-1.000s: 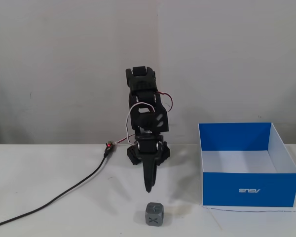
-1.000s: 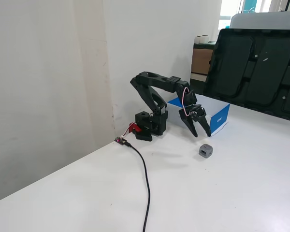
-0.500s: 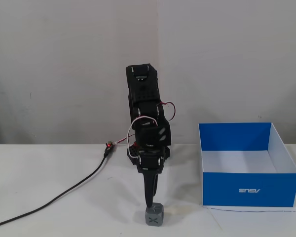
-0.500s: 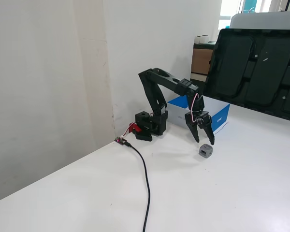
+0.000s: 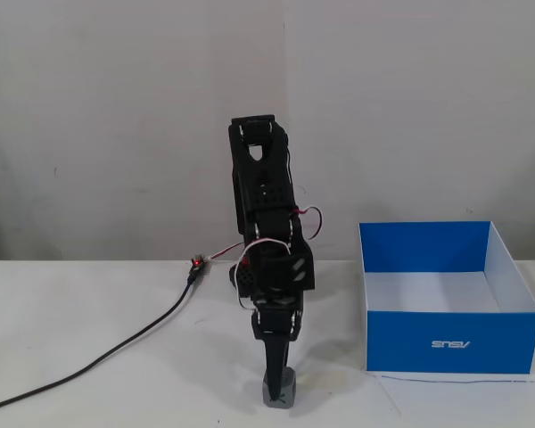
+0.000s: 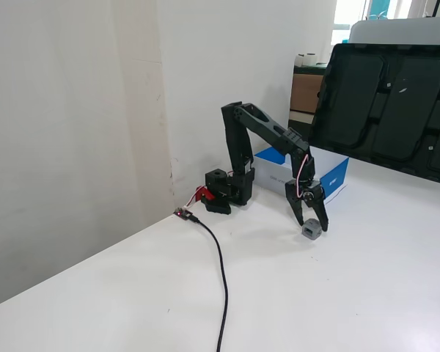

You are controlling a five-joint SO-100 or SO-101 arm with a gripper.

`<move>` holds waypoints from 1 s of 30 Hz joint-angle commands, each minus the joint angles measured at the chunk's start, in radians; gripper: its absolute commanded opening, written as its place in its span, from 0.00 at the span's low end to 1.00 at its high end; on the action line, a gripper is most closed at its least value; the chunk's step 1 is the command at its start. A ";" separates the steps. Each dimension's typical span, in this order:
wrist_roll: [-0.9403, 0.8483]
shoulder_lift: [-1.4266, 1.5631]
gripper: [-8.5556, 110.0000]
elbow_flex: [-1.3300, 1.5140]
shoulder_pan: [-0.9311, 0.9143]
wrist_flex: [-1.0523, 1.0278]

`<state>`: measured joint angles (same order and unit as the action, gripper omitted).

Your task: Pick the gray block and keep it in the box.

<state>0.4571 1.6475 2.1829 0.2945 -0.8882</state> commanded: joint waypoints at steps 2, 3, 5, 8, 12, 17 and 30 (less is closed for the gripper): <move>0.009 -0.003 0.28 -0.067 0.005 0.034; 0.009 -0.008 0.28 -0.067 0.005 0.038; 0.005 -0.017 0.27 -0.067 0.003 0.048; -0.002 -0.034 0.25 -0.071 -0.003 0.061; -0.003 -0.043 0.22 -0.080 -0.008 0.058; -0.011 -0.041 0.19 -0.081 -0.005 0.058; -0.023 0.095 0.13 -0.225 -0.003 -0.097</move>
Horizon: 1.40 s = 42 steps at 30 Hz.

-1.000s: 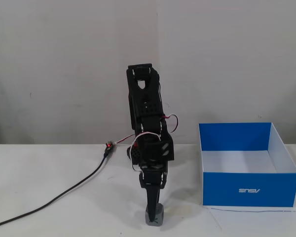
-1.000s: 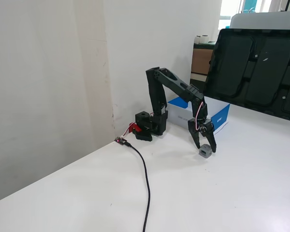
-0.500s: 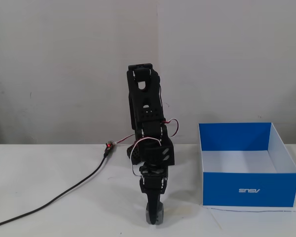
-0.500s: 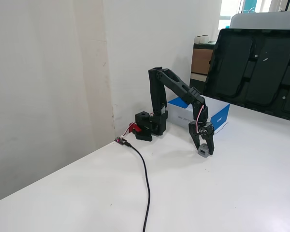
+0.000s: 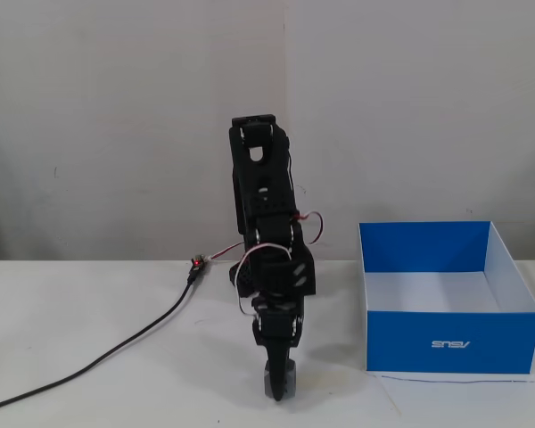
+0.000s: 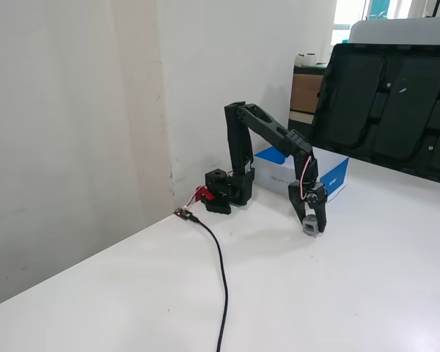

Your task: Pick the gray block and keep it in the box.

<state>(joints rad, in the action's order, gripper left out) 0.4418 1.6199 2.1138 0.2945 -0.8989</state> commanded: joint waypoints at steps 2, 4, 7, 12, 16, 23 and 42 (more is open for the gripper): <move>-0.008 0.132 0.13 -0.249 0.006 -0.161; -0.012 0.133 0.13 -0.348 0.021 -0.236; -0.020 0.135 0.13 -0.486 0.061 -0.342; -0.021 0.161 0.12 -0.655 0.167 -0.469; -0.021 0.218 0.10 -0.699 0.311 -0.526; 0.017 0.321 0.09 -0.693 0.620 -0.561; -0.008 0.367 0.09 -0.416 1.080 -0.400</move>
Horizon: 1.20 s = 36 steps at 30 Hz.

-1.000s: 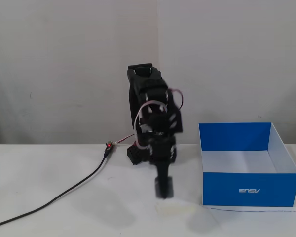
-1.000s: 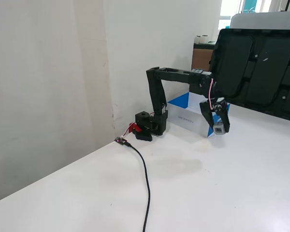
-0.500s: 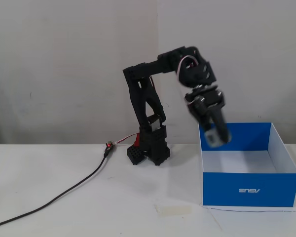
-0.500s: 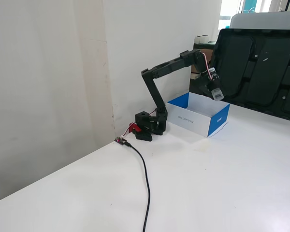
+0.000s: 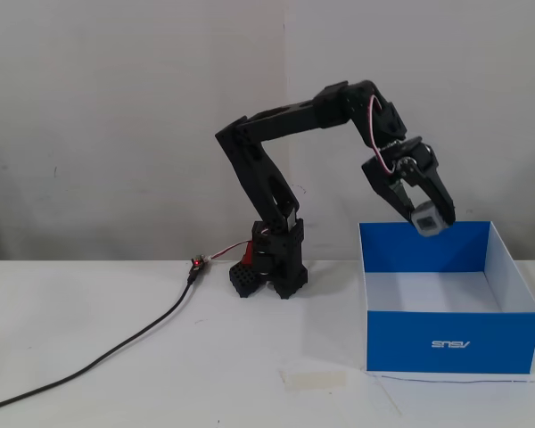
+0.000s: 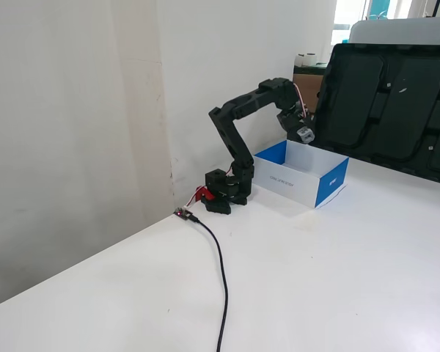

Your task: Pick the gray block and keep it in the box.

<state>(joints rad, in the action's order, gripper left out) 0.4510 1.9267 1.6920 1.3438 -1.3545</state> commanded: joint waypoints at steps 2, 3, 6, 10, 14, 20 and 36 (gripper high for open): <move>-0.021 0.058 0.11 0.029 0.034 0.083; -0.021 0.057 0.17 0.035 0.032 0.091; -0.021 0.038 0.28 0.037 0.020 0.094; -0.021 0.000 0.30 0.038 0.009 0.095; -0.038 -0.018 0.26 0.044 -0.003 0.095; -0.098 -0.003 0.12 0.034 -0.098 0.089; -0.379 0.095 0.07 0.023 -0.655 -0.083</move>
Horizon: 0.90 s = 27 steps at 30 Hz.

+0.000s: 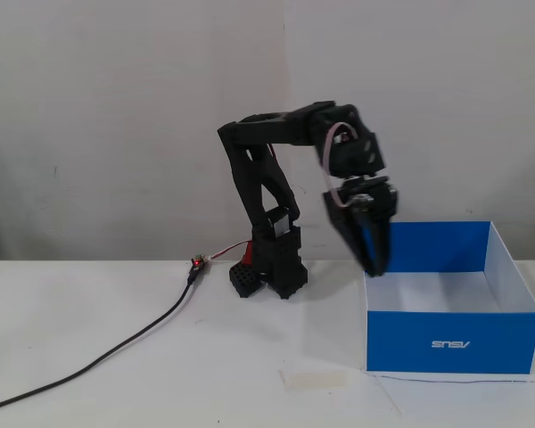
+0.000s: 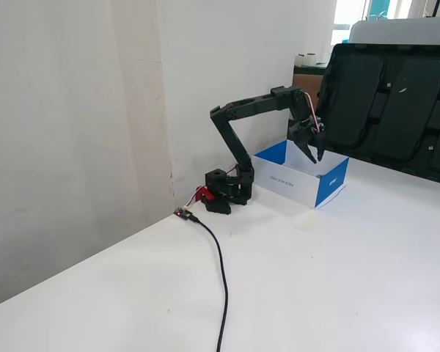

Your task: Pick the gray block and keep it in the box.

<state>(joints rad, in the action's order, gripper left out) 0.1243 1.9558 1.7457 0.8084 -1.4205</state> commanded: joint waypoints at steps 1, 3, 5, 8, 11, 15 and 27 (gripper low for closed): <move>-0.061 0.069 0.07 -0.031 -0.160 -0.018; -0.087 0.074 0.07 -0.029 -0.241 -0.020; -0.110 0.078 0.07 -0.025 -0.324 -0.017; -0.135 0.081 0.07 -0.008 -0.443 0.003; -0.149 0.092 0.07 0.035 -0.552 0.038; -0.152 0.098 0.07 0.097 -0.664 0.055; -0.161 0.281 0.07 0.503 -0.798 0.330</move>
<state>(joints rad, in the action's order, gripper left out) -0.0215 2.1384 2.1767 0.0261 -1.1827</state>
